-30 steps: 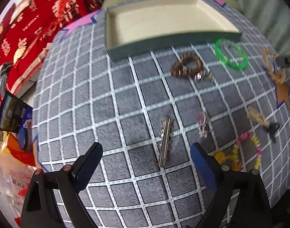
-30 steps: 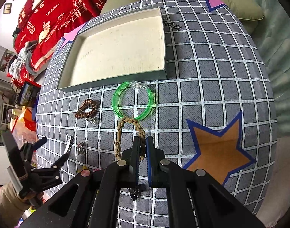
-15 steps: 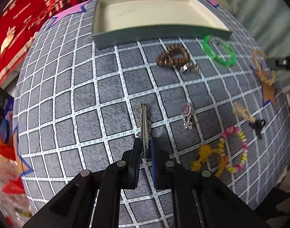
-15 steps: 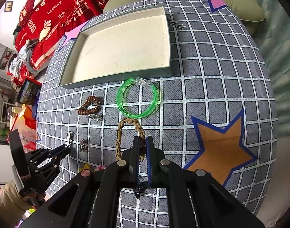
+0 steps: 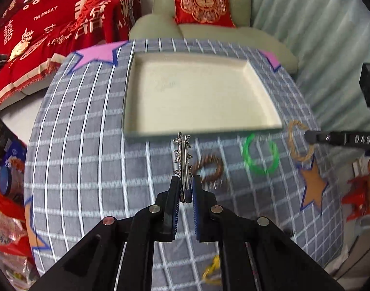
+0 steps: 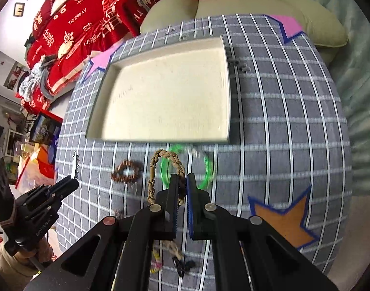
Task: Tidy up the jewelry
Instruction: 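Lower the hairpin into the tray and open the left tool while the right tool releases the bracelet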
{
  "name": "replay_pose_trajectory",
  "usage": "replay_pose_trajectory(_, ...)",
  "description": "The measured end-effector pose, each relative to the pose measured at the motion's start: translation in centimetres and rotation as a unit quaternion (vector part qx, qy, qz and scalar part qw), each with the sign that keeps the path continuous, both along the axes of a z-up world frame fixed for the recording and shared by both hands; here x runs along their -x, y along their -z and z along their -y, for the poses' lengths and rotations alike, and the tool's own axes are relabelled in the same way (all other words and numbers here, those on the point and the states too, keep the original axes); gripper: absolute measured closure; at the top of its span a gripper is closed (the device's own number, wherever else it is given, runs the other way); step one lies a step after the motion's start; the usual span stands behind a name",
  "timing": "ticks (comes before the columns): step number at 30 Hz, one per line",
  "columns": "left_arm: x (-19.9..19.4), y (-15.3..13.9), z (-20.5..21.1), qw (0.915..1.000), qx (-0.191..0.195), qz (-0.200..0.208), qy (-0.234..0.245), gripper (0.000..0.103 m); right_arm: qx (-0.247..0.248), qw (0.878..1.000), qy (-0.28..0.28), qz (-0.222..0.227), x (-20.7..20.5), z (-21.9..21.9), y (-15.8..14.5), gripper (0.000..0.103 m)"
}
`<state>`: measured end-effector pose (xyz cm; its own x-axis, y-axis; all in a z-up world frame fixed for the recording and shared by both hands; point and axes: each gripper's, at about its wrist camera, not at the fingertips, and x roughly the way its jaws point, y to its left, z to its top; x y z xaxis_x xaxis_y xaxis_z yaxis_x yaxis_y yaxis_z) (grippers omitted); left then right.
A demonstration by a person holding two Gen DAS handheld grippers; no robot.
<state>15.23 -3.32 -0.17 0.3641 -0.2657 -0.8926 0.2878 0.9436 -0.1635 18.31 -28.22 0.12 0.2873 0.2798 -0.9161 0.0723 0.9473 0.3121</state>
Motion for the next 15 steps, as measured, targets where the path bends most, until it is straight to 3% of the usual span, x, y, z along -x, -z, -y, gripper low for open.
replay_pose_trajectory(8, -6.2, 0.1, 2.6, 0.9996, -0.006, 0.017, -0.023, 0.083, 0.008, 1.000, -0.014, 0.013, -5.7, 0.3, 0.2, 0.097)
replay_pose_trajectory(15, -11.0, 2.6, 3.7, 0.9979, -0.024, 0.008, -0.060, 0.083, 0.015, 1.000, -0.019, 0.009, -10.8, 0.3, 2.4, 0.097)
